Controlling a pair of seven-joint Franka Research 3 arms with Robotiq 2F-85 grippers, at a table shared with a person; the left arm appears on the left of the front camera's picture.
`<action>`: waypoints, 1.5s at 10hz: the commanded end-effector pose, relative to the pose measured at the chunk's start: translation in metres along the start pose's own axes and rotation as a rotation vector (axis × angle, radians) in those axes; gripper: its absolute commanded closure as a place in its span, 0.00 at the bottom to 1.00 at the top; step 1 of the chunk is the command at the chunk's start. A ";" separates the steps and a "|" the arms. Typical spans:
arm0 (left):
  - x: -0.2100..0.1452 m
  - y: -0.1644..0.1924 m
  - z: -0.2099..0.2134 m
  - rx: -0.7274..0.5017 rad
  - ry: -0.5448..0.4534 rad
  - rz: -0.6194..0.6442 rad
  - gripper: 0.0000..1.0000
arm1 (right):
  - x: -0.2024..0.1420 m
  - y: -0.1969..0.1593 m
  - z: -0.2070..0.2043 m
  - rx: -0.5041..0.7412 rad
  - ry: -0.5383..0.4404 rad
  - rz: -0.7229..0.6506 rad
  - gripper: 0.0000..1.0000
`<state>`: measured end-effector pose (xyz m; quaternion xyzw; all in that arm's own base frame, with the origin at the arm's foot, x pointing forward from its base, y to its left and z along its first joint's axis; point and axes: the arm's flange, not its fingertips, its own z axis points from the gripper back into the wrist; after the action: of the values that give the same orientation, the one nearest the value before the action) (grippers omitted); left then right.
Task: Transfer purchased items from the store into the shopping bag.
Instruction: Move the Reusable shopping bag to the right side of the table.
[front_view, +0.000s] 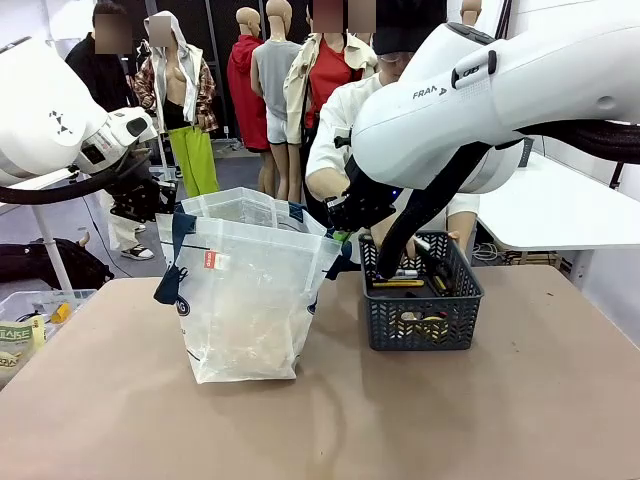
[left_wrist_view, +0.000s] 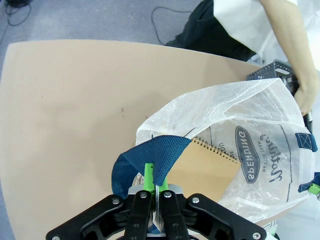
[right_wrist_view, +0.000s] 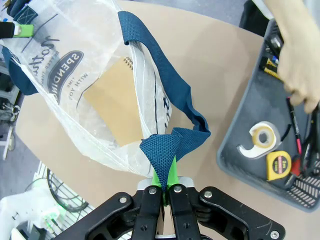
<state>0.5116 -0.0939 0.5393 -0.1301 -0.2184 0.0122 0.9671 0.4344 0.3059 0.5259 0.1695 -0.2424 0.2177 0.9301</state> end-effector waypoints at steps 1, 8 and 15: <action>0.002 0.003 0.001 0.002 -0.005 0.005 1.00 | 0.000 -0.001 0.000 0.000 0.000 -0.002 1.00; 0.002 0.003 0.001 0.002 -0.005 0.005 1.00 | 0.000 -0.001 0.000 0.000 0.000 -0.002 1.00; 0.002 0.003 0.001 0.002 -0.005 0.005 1.00 | 0.000 -0.001 0.000 0.000 0.000 -0.002 1.00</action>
<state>0.5116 -0.0939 0.5392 -0.1300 -0.2183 0.0122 0.9671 0.4344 0.3059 0.5259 0.1695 -0.2424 0.2177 0.9301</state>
